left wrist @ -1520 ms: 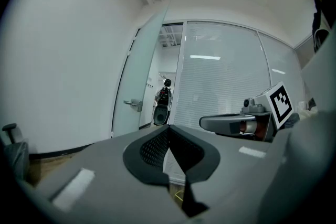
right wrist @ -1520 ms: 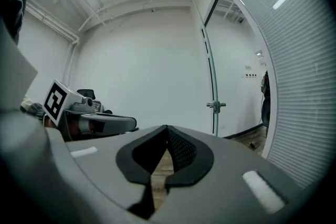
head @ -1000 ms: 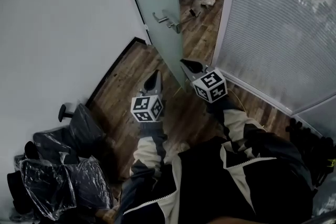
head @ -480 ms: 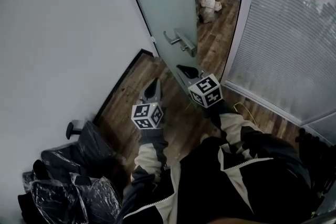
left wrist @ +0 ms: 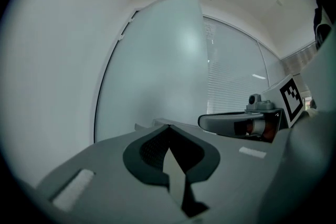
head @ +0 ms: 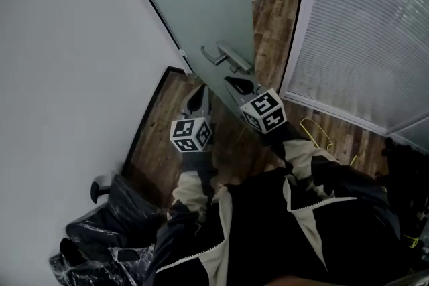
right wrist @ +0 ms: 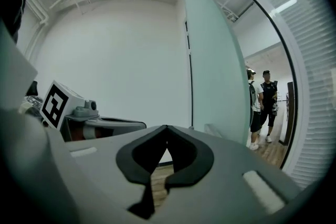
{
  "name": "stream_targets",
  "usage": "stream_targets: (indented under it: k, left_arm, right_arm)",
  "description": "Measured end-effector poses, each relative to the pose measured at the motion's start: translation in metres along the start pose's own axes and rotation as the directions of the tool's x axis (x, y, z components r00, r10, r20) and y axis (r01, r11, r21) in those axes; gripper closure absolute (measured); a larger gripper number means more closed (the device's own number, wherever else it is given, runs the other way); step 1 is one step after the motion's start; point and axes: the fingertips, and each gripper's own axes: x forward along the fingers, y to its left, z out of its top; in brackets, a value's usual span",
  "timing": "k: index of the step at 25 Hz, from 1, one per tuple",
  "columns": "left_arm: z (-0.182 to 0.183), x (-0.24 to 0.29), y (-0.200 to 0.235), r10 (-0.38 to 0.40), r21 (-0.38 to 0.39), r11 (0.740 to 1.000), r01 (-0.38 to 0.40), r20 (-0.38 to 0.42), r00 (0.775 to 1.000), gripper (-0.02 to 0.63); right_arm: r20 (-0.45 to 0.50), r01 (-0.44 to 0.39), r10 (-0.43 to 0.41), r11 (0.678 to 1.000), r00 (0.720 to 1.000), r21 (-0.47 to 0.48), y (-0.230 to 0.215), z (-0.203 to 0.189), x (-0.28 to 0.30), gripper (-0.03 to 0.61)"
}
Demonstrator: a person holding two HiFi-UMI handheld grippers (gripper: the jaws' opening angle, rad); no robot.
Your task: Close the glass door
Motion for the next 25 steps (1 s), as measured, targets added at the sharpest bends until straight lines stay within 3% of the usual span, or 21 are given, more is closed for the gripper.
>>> stream_targets:
  k: [5,8,10,13,16,18,20,25]
  left_arm:
    - [-0.004,0.018,0.011,-0.115,-0.01,0.993,0.115,-0.022,0.993,0.611]
    - [-0.003,0.022,0.012,-0.166,-0.015,0.986,0.166,-0.022,0.986,0.611]
    - [-0.001,0.023,0.013,-0.193,-0.011,0.981,0.193,-0.026,0.981,0.611]
    - [0.001,0.02,0.013,-0.22,-0.007,0.975,0.22,-0.028,0.975,0.611]
    - [0.003,0.016,0.017,-0.225,-0.011,0.974,0.225,-0.031,0.974,0.611]
    - [0.004,0.013,0.019,-0.228,-0.01,0.974,0.228,-0.032,0.973,0.611]
    - [0.004,0.009,0.018,-0.234,-0.002,0.972,0.234,-0.035,0.972,0.611]
    - [-0.003,-0.001,0.01,-0.265,0.013,0.964,0.266,-0.052,0.963,0.611]
  right_arm:
    - [-0.053,0.127,-0.129,0.99,0.99,-0.054,-0.009,-0.004,0.011,0.573]
    - [-0.129,0.195,-0.227,0.955,0.965,-0.222,-0.014,-0.003,0.015,0.572]
    - [-0.206,0.213,-0.32,0.884,0.925,-0.416,-0.017,-0.005,0.02,0.544]
    - [-0.271,0.146,-0.443,0.706,0.854,-0.693,-0.022,-0.009,0.036,0.462]
    - [-0.352,-0.021,-0.513,0.543,0.783,-0.839,-0.033,-0.029,0.062,0.318]
    - [-0.383,-0.12,-0.55,0.453,0.742,-0.883,-0.042,-0.044,0.077,0.266]
    - [-0.388,-0.166,-0.575,0.4,0.72,-0.901,-0.05,-0.053,0.089,0.261]
    - [-0.409,-0.204,-0.627,0.374,0.663,-0.905,-0.07,-0.069,0.105,0.261]
